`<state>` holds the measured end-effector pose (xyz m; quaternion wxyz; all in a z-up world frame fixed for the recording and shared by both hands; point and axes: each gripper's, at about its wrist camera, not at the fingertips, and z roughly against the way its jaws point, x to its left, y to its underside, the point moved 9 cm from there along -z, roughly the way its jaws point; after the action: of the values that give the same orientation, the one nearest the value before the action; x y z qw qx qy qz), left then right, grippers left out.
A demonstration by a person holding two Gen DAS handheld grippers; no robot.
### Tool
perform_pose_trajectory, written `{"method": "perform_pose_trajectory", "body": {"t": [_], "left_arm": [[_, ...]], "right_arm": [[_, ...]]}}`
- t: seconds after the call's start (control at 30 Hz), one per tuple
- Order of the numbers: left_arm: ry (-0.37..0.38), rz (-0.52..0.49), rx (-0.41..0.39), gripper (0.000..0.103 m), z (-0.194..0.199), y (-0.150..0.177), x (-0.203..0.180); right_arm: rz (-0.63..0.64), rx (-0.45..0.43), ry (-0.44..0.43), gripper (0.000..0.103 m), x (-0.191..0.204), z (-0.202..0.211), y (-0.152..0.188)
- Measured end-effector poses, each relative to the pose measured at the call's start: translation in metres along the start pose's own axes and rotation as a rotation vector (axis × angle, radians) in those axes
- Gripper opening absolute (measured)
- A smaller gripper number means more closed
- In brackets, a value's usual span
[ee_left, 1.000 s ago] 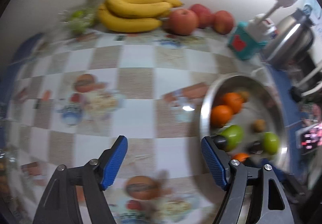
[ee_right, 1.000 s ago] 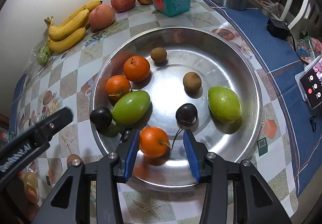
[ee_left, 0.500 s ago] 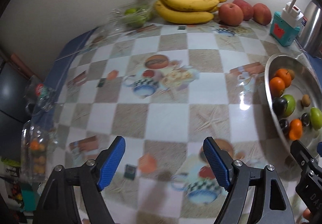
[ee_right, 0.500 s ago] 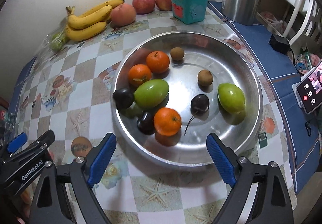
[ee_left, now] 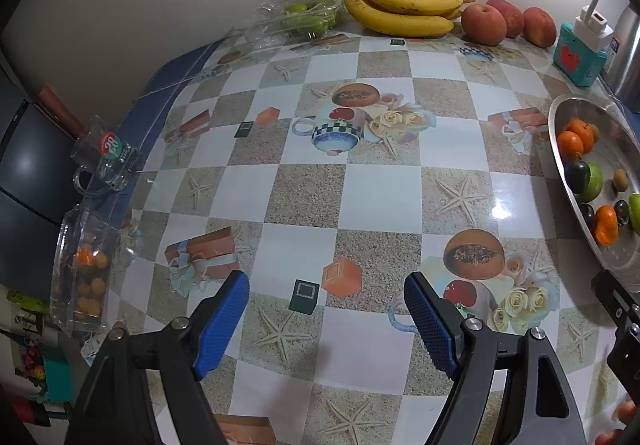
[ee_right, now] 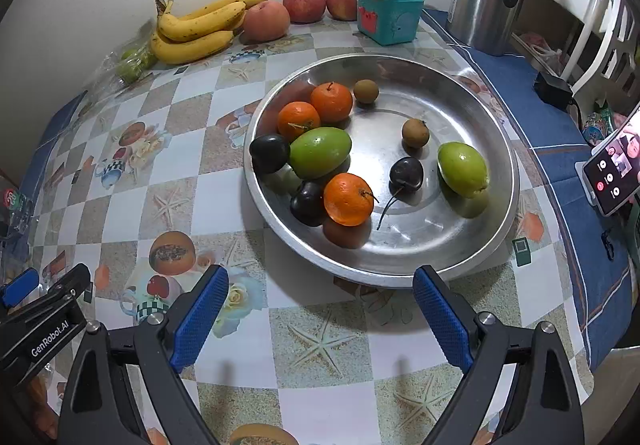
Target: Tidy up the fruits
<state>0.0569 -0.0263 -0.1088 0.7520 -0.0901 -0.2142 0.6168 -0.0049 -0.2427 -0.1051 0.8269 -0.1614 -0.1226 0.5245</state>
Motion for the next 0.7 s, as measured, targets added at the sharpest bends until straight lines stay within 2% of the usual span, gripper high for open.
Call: {"method": "perform_pose_trajectory", "body": {"t": [0.5,0.7], "left_arm": [[0.026,-0.062,0.002,0.083,0.004,-0.002,-0.016],[0.033,-0.056,-0.007,0.083,0.007,-0.003,-0.016]], "right_arm": [[-0.014,0.026,-0.008,0.094,-0.003,-0.004,-0.001],[-0.024,0.029,-0.010,0.094,-0.004,-0.003,-0.001]]}}
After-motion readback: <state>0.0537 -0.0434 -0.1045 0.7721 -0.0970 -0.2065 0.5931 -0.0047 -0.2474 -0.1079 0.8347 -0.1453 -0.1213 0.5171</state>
